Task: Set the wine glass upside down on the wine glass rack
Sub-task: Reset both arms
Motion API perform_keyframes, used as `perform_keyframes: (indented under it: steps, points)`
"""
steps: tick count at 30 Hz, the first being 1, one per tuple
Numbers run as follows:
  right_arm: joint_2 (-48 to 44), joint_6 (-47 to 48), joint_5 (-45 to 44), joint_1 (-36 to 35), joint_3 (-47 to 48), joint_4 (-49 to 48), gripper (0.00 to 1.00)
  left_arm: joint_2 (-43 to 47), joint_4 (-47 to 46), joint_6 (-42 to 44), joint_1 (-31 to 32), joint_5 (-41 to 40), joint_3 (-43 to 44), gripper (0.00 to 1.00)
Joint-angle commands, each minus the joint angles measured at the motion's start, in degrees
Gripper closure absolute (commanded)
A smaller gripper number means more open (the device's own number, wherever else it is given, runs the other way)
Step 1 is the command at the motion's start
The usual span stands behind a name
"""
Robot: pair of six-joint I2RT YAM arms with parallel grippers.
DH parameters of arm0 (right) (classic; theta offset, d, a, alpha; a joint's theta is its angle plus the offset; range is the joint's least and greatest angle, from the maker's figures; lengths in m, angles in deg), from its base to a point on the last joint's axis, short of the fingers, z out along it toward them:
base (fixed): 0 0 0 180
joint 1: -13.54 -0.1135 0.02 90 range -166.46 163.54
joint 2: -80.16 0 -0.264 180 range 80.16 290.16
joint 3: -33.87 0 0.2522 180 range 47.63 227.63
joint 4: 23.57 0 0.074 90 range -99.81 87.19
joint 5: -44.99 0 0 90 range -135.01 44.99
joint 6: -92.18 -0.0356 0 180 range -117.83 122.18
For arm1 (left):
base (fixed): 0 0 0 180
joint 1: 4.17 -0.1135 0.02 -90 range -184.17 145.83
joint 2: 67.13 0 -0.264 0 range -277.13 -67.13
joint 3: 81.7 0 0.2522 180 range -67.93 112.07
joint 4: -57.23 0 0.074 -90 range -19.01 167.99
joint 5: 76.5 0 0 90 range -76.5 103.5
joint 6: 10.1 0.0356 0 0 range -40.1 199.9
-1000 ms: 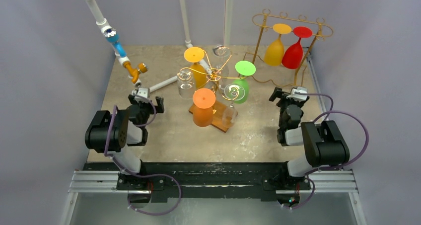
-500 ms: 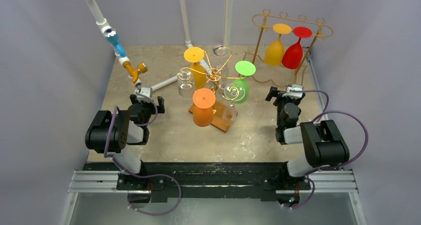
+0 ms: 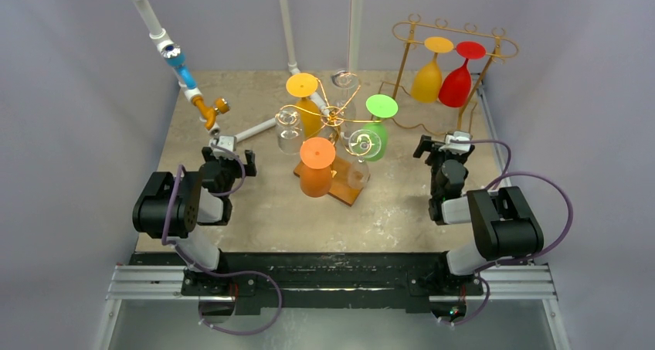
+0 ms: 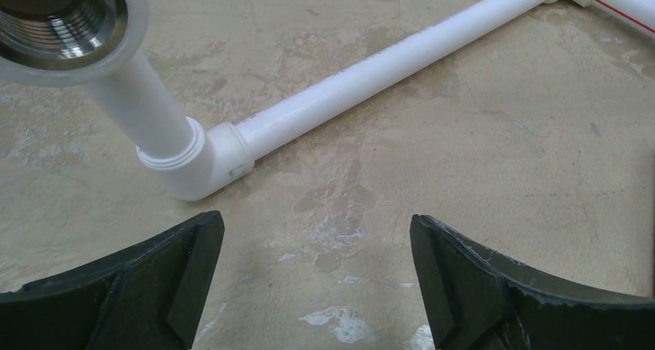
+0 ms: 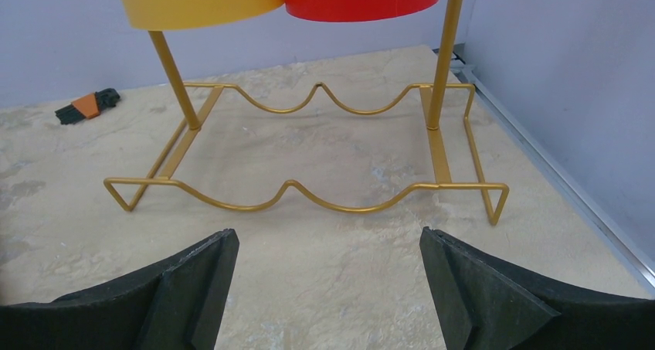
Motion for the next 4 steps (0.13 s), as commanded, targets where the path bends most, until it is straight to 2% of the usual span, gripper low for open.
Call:
perform_keyframes:
  steps: [1, 4]
  points:
    - [-0.1, 1.3, 0.0, 0.0, 0.7, -1.4, 0.01, 0.8, -1.7, 1.0, 0.2, -0.6, 0.7, 0.0]
    - [-0.1, 1.3, 0.0, 0.0, 0.7, -1.4, 0.01, 1.0, -1.6, 1.2, 0.2, -1.5, 0.5, 0.0]
